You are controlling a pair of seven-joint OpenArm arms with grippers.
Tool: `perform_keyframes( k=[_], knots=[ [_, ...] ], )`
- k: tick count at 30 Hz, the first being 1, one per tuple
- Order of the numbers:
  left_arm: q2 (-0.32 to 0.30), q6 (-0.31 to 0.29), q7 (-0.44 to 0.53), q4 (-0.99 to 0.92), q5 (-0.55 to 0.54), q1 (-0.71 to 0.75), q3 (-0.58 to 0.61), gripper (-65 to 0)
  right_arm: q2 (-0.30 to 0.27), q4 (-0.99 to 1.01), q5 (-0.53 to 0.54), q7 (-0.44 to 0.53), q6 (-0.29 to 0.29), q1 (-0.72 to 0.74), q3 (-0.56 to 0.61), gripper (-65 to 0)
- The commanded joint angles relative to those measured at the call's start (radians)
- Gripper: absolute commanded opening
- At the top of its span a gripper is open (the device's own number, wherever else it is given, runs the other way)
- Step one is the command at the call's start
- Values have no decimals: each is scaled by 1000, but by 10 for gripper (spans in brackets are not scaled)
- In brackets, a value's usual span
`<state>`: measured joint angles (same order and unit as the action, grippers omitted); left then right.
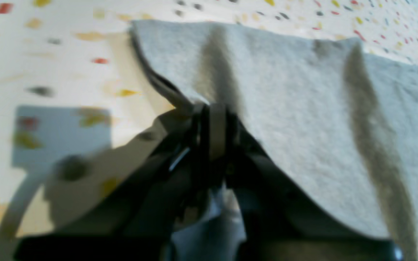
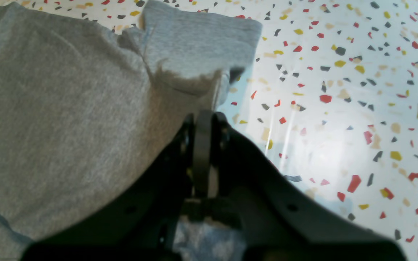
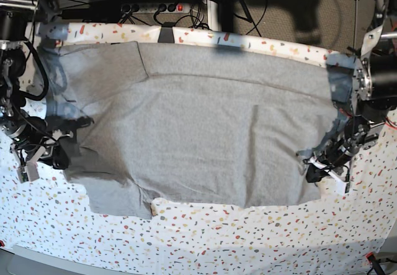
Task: Fold the T-shirt properly
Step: 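Lift the hem and fold it over toward the shoulder edge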
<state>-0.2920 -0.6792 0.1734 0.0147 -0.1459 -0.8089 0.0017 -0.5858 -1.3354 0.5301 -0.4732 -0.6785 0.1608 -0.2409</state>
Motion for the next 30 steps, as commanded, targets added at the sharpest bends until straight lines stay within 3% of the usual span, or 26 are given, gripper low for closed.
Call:
perform_keyframes(
  k=[1, 5, 10, 16, 25, 27, 30],
  knots=[
    [-4, 44, 25, 32, -12, -42, -1, -650, -21, -21, 20, 23, -2, 24, -11, -650],
    [-19, 145, 16, 58, 2, -39, -1, -650, -21, -21, 20, 10, -2, 24, -11, -650],
    [-47, 139, 39, 58, 14, -36, -1, -650, -21, -21, 20, 3, -2, 24, -11, -650],
    [-32, 126, 55, 71, 15, -33, -1, -650, -21, -21, 19, -4, -2, 24, -11, -650],
    [-19, 143, 337, 230, 14, 161, -1, -650, -21, -34, 19, -29, -2, 25, -11, -650],
    [-19, 172, 311, 312, 13, 218, -1, -650, -21, -41, 19, -29, -2, 25, -11, -650],
    [-22, 234, 179, 480, -35, 303, -1, -650, -21, -47, 19, -28, -2, 25, -11, -650]
  ],
)
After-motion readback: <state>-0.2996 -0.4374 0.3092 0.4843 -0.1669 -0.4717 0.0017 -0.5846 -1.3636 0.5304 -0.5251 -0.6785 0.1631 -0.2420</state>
